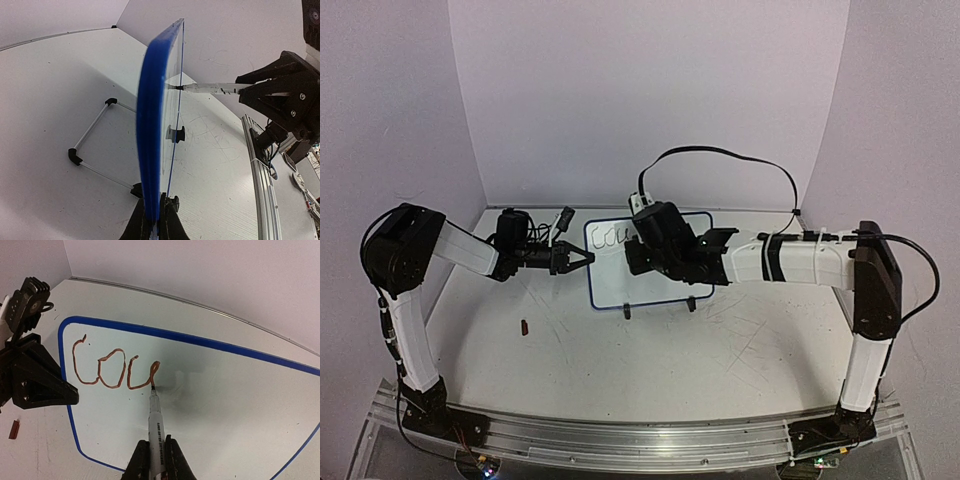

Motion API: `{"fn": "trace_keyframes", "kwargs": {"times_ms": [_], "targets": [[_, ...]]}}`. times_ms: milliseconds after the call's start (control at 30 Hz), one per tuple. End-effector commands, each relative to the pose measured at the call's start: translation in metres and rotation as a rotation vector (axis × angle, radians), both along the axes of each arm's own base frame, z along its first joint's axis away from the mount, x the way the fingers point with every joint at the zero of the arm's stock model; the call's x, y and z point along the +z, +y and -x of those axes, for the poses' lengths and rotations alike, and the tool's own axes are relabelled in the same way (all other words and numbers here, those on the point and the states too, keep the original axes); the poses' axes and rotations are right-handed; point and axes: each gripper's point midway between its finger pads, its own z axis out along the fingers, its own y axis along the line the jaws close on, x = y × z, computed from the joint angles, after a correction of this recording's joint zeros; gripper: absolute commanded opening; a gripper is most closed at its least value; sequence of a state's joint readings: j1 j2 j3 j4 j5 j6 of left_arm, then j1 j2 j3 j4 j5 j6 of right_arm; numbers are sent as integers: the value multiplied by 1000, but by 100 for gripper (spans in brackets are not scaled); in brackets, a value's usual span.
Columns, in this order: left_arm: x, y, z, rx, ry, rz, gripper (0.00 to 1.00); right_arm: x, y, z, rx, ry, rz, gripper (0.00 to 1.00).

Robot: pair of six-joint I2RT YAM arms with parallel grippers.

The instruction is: Write a sentence on the whiteboard

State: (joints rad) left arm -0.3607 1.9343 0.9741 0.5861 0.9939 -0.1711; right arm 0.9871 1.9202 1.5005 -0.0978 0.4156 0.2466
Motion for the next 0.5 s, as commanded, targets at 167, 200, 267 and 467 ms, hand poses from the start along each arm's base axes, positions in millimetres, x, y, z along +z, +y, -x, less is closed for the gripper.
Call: {"fn": "trace_keyframes", "kwargs": {"times_ms": [167, 200, 267, 467], "targets": [[5, 6, -15, 71, -59, -35, 0, 29, -16, 2, -41, -35, -37, 0], [5, 5, -14, 70, -60, -36, 0, 33, -16, 3, -37, -39, -43, 0], [5, 6, -15, 73, -63, -37, 0, 54, -14, 6, -14, -64, -84, 0], [3, 6, -16, 80, -63, -44, 0, 76, -6, 16, 67, -96, -158, 0]]}}
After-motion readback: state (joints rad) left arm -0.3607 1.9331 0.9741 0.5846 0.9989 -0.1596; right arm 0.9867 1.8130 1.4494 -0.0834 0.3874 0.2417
